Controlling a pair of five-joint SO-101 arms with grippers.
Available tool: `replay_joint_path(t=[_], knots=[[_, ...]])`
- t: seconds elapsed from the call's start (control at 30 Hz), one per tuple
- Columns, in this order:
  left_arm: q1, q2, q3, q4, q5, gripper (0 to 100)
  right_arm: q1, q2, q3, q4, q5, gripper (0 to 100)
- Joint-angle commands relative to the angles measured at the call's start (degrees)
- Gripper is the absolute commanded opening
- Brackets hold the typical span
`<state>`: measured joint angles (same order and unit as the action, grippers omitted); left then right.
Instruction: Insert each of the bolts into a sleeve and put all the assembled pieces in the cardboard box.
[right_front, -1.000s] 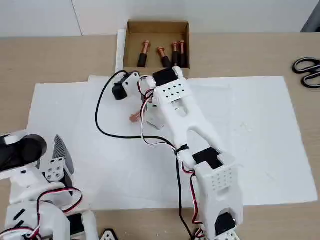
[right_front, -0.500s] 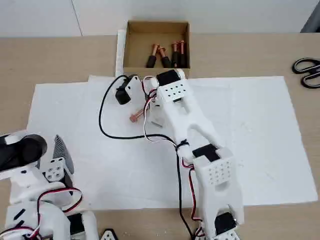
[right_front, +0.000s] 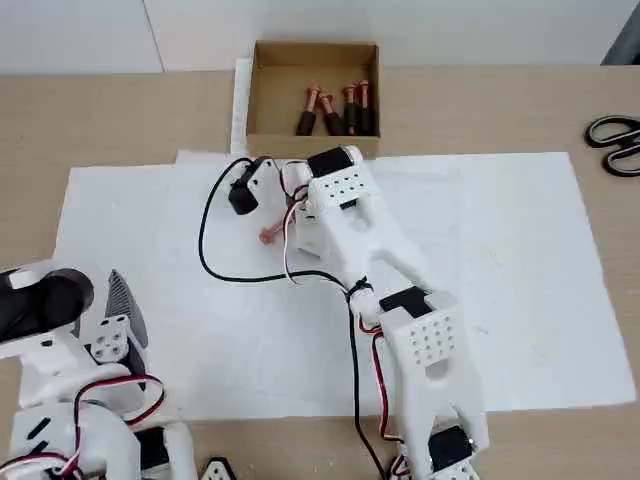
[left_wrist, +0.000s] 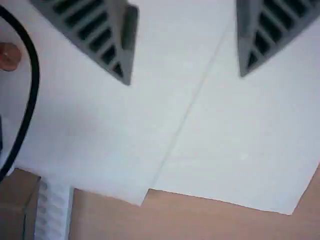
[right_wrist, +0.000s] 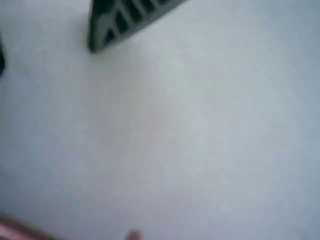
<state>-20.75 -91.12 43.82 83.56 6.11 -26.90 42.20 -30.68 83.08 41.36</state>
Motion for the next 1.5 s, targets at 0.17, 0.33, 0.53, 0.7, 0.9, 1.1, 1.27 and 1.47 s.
replay_joint_path(t=[0.17,0.33,0.53,0.7,0.9,1.1,1.27,1.47], knots=[[-0.2,-0.3,-0.1,0.2,0.3,13,0.6,0.2,-2.0,0.3,-0.8,20.1],[-0.1,-0.3,0.5,0.2,0.3,13,0.7,0.2,-2.0,1.1,-0.9,18.5],[0.0,-0.3,0.9,0.1,0.3,13,0.7,0.0,-2.3,0.7,-2.6,5.6],[-0.2,-0.3,0.9,0.1,0.3,13,0.7,-0.3,-2.4,1.1,-3.4,5.5],[-0.2,-0.3,0.8,0.0,0.3,13,3.7,-0.7,-6.1,2.9,-8.9,0.2],[0.0,-0.3,0.9,-0.2,0.3,13,8.0,-6.0,-14.9,13.1,-20.5,0.3],[0.0,-0.3,1.0,-0.2,0.4,13,11.0,-6.7,-14.9,14.6,-35.6,0.3],[0.0,-0.3,1.0,-0.2,0.4,13,10.9,-4.4,-14.9,15.0,-44.1,0.4]])
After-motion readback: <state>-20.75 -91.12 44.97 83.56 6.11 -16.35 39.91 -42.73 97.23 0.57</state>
